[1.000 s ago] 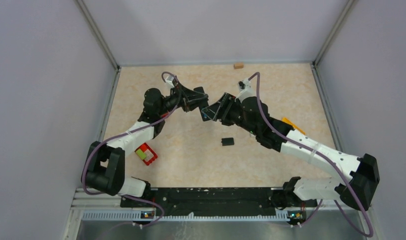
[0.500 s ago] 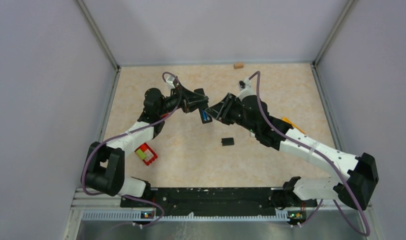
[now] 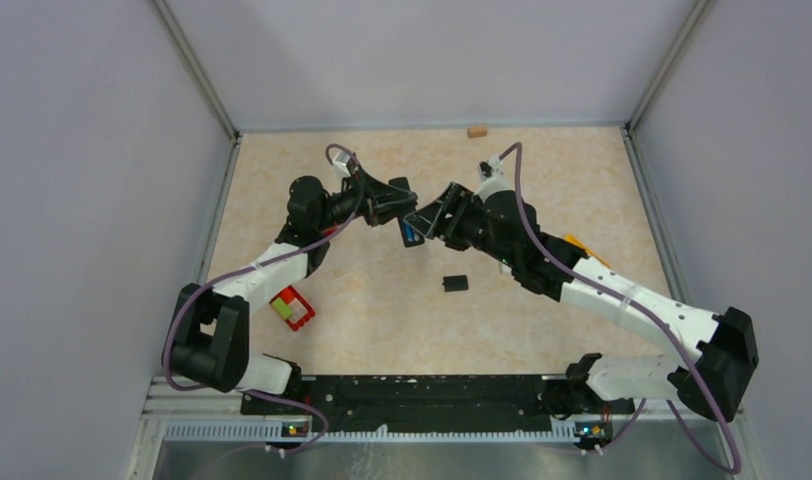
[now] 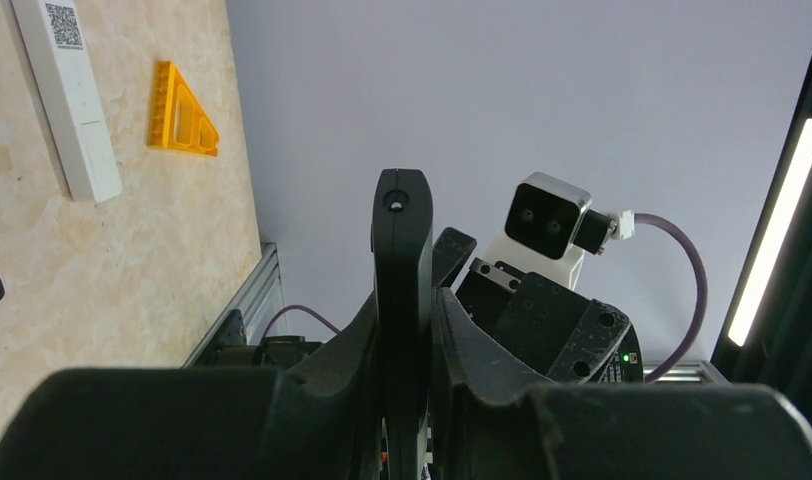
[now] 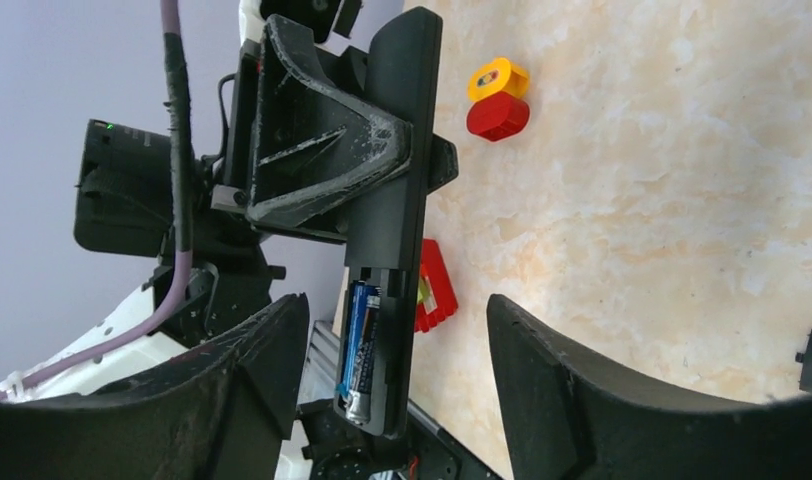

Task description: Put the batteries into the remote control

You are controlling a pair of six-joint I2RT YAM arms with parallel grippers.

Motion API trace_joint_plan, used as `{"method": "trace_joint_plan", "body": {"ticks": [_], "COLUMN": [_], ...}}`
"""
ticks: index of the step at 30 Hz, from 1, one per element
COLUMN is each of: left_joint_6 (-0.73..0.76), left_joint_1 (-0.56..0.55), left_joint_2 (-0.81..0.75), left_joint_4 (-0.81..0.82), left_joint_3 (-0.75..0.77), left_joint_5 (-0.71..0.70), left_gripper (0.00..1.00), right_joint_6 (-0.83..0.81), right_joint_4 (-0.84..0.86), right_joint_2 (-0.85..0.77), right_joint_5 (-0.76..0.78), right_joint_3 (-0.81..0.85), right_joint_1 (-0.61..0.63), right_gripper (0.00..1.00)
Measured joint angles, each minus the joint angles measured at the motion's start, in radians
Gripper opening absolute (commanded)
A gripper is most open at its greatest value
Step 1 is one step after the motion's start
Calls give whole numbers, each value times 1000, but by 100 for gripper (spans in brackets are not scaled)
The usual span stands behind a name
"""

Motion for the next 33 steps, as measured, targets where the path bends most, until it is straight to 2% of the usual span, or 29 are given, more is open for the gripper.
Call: {"method": "trace_joint_plan", "body": {"ticks": [6, 12, 18, 27, 33], "left_joint_6": [-41, -135, -189, -204, -152], "left_joint_1": [0, 0, 0, -2, -10], "left_joint_2": [13, 61, 72, 72, 68], "left_joint_4": [23, 107, 151, 162, 136], "left_joint_3": [0, 0, 0, 0, 0], "left_joint_5": [0, 0, 1, -1, -30], "left_gripper": [0, 0, 0, 0, 0], "right_joint_6": [-8, -44, -68, -53, 13], "right_joint_4": [80, 200, 246, 254, 254], "right_joint_2": [-71, -136, -140, -133, -103], "right_joint_5": [-8, -67, -120, -127, -143], "right_joint_3": [-57, -146, -180, -184, -188], "right_joint_1": [-1, -5, -5, -17, -29], "right_gripper": [67, 57, 43, 25, 16]}}
